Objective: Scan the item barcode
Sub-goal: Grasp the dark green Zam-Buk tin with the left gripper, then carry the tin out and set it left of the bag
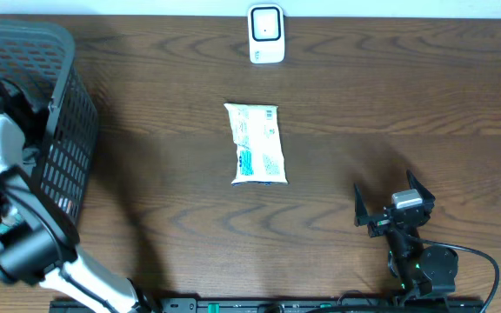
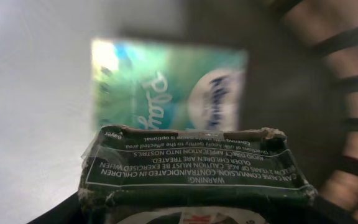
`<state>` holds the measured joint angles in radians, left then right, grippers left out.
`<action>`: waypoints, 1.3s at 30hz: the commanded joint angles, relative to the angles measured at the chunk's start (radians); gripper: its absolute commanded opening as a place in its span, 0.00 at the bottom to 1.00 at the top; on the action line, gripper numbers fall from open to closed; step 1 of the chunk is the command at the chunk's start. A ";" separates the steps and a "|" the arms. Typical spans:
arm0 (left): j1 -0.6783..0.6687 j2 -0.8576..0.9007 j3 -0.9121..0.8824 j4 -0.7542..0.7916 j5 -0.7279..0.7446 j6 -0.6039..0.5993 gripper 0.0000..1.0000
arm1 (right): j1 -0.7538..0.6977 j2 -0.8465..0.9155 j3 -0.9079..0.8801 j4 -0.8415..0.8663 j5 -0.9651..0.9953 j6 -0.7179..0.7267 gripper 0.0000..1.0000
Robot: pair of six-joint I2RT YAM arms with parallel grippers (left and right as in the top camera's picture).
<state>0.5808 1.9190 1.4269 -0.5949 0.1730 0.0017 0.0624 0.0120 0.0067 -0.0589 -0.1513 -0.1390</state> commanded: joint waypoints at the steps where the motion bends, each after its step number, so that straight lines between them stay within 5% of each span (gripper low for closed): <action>1: 0.001 -0.175 0.017 0.000 -0.010 -0.022 0.64 | 0.007 -0.005 -0.001 -0.004 0.003 0.011 0.99; 13: 0.001 -0.626 0.017 -0.018 -0.034 -0.144 0.64 | 0.007 -0.005 -0.001 -0.004 0.003 0.011 0.99; 20: -0.097 -0.779 0.017 -0.054 0.084 -0.167 0.64 | 0.007 -0.005 -0.001 -0.004 0.003 0.011 0.99; 29: -0.431 -0.705 0.017 -0.179 0.085 -0.192 0.64 | 0.007 -0.005 -0.001 -0.004 0.003 0.011 0.99; 39: -0.742 -0.406 0.016 -0.284 0.036 -0.299 0.64 | 0.007 -0.005 -0.001 -0.004 0.003 0.011 0.99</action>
<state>-0.1059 1.4258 1.4277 -0.8673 0.2283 -0.2405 0.0624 0.0120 0.0067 -0.0589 -0.1490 -0.1390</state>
